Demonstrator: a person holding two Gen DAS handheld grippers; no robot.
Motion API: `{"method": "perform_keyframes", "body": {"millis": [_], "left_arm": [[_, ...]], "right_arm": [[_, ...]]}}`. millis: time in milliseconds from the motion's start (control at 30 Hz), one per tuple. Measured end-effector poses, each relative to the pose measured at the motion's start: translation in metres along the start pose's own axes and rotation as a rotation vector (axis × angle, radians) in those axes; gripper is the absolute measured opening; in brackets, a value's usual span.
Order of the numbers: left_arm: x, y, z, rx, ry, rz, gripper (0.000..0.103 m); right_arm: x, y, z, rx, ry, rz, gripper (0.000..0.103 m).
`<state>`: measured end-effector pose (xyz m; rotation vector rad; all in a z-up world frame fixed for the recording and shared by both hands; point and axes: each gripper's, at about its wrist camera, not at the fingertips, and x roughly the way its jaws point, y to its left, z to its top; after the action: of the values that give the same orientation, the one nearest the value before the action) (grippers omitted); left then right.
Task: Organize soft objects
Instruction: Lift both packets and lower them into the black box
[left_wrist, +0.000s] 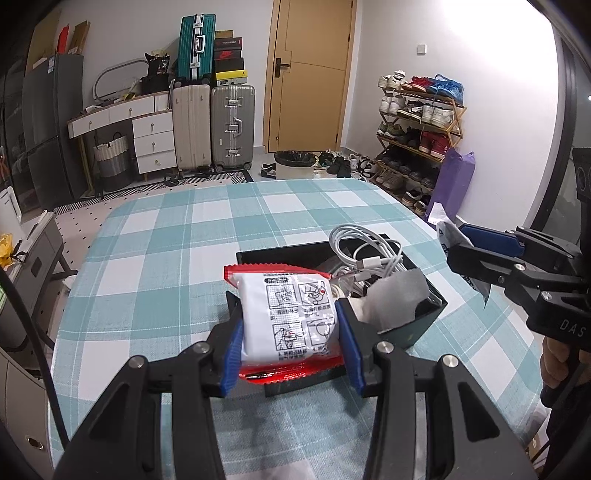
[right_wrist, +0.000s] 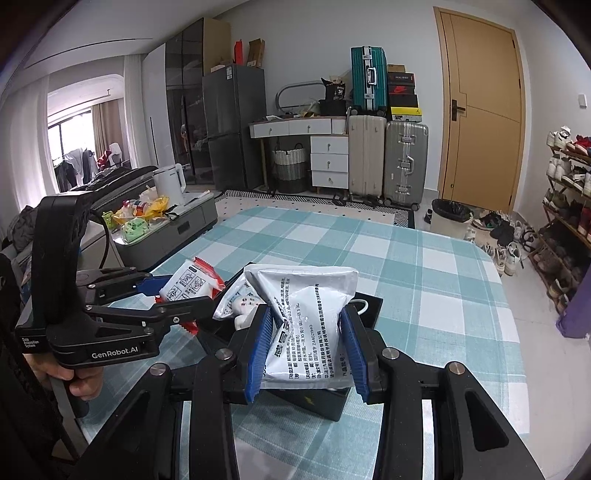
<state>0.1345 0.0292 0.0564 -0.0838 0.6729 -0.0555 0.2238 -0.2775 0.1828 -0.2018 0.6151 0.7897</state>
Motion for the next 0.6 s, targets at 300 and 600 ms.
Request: {"method": "perform_keyframes", "body": {"millis": [300,600], "left_arm": [[0.017,-0.002,0.008,0.007,0.007,-0.005,0.044],[0.030,-0.005,0.013,0.013,0.019,-0.011,0.045]], "right_arm": [[0.017,0.001,0.010,0.005,-0.014,0.014,0.039],[0.041,0.001,0.015,-0.001,-0.021,0.041,0.039]]}}
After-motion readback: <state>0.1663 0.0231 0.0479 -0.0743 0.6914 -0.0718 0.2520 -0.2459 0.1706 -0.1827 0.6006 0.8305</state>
